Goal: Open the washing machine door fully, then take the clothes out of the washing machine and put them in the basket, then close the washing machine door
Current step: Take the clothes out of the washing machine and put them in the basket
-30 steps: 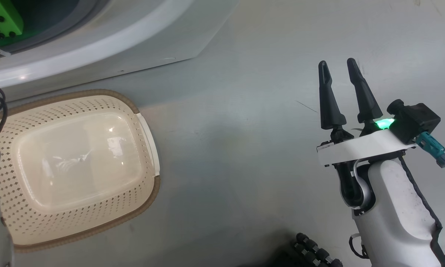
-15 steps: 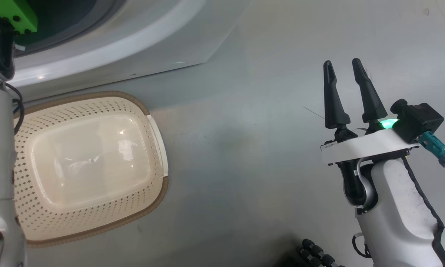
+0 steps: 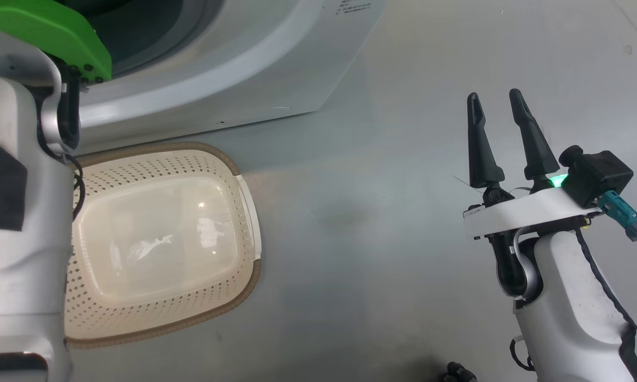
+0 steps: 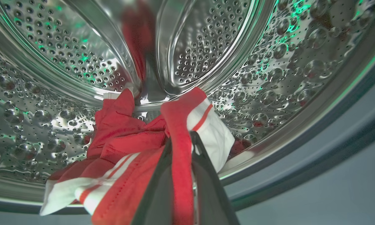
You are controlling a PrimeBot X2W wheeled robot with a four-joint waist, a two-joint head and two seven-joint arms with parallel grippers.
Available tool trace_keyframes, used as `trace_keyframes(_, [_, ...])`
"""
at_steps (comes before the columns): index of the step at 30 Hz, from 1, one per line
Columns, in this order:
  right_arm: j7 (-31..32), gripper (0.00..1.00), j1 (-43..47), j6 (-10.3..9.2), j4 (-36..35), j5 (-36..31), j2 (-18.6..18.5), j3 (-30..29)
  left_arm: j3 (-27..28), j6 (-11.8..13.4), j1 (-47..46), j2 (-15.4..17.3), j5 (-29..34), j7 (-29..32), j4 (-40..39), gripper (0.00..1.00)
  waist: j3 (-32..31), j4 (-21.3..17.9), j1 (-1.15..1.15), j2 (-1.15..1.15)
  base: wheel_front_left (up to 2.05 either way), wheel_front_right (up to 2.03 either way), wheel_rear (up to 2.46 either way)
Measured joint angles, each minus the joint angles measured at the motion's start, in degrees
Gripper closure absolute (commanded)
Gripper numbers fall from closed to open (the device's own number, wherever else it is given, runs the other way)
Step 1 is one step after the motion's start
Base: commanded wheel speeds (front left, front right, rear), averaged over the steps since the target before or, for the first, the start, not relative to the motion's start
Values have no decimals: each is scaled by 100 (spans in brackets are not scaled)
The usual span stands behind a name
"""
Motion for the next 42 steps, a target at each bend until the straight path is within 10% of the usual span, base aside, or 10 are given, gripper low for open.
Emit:
trace_keyframes(19, [1,0,497,52,191,-344,0,-309,-60,259,1611,-320,131,-1612,-844,100,-884,482,0,0,0,0,0])
trace_keyframes(42, [1,0,1205,103,419,-420,1,-294,-124,412,2984,-367,450,-1768,-2615,100,-2180,879,0,0,0,0,0])
